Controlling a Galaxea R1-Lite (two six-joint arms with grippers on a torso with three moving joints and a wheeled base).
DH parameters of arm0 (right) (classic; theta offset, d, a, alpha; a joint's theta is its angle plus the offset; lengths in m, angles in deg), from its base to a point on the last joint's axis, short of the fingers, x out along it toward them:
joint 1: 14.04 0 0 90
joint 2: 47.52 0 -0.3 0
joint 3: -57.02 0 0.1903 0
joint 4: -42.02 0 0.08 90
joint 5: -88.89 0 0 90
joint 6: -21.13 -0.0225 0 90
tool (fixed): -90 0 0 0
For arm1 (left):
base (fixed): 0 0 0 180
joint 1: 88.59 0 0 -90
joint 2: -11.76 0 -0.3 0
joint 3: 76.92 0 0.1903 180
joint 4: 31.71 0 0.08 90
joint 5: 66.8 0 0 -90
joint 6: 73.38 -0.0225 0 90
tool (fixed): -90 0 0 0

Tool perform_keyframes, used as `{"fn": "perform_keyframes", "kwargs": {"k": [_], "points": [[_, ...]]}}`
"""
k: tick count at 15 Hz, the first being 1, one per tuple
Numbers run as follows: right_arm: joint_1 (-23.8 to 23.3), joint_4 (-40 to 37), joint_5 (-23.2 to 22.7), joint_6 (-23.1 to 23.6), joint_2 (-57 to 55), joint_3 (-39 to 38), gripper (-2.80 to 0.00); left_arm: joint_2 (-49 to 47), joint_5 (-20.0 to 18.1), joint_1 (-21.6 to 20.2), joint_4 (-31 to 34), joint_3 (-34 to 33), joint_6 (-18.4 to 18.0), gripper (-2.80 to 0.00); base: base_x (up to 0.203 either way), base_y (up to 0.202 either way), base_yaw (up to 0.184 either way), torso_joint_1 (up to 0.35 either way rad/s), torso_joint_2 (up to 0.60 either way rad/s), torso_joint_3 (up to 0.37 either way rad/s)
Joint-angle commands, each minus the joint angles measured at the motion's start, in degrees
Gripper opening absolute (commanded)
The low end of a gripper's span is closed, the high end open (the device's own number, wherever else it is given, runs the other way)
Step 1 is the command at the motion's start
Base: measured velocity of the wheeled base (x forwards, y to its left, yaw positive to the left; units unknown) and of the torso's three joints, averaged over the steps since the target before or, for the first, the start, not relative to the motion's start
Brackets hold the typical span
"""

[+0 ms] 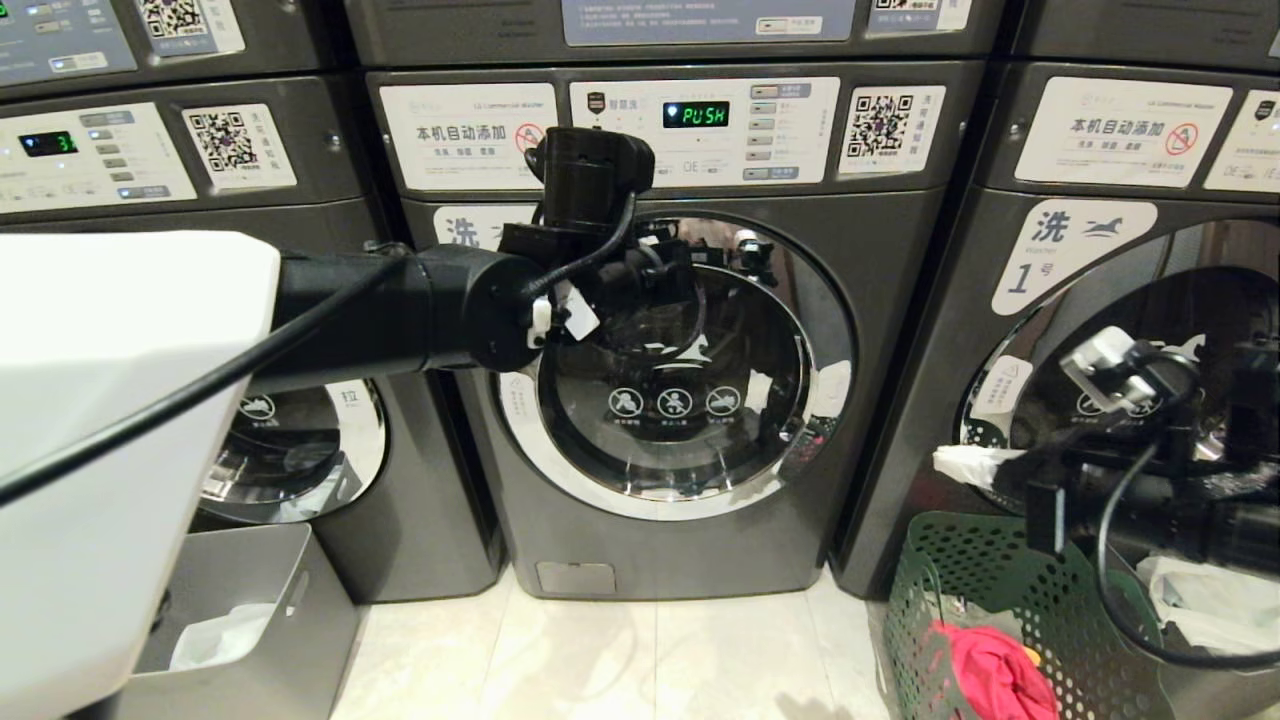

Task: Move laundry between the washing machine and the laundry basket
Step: Press the washing machine door tightly with the right hand

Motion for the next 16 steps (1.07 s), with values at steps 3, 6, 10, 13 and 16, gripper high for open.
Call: {"fn": "perform_keyframes", "kwargs": {"k": [3,6,10,13,16], "points": [[-0.65,16.38,4.89,-1.22,-27.7,8.92,-2.8,4.15,2.9,-0.14,0.53,-0.04,0.12,-2.8,0.0,0.0,0.0,0.0,0.0,0.0],[-1.12,24.42,7.28,-1.89,-43.31,20.16,-2.8,6.9,4.49,-0.02,1.66,-0.04,0.03,-2.8,0.0,0.0,0.0,0.0,0.0,0.0],[-2.32,27.4,8.6,-1.94,-54.39,36.81,-2.8,10.25,4.79,0.0,2.92,-1.02,0.1,-2.8,0.0,0.0,0.0,0.0,0.0,0.0],[-3.38,27.77,8.59,-2.04,-58.68,43.9,-2.8,11.33,7.86,0.0,3.01,-1.79,0.11,-2.8,0.0,0.0,0.0,0.0,0.0,0.0],[-3.51,27.84,8.26,-2.26,-60.95,49.07,-2.8,12.55,9.7,0.14,2.96,-3.45,0.26,-2.8,0.0,0.0,0.0,0.0,0.0,0.0]]}}
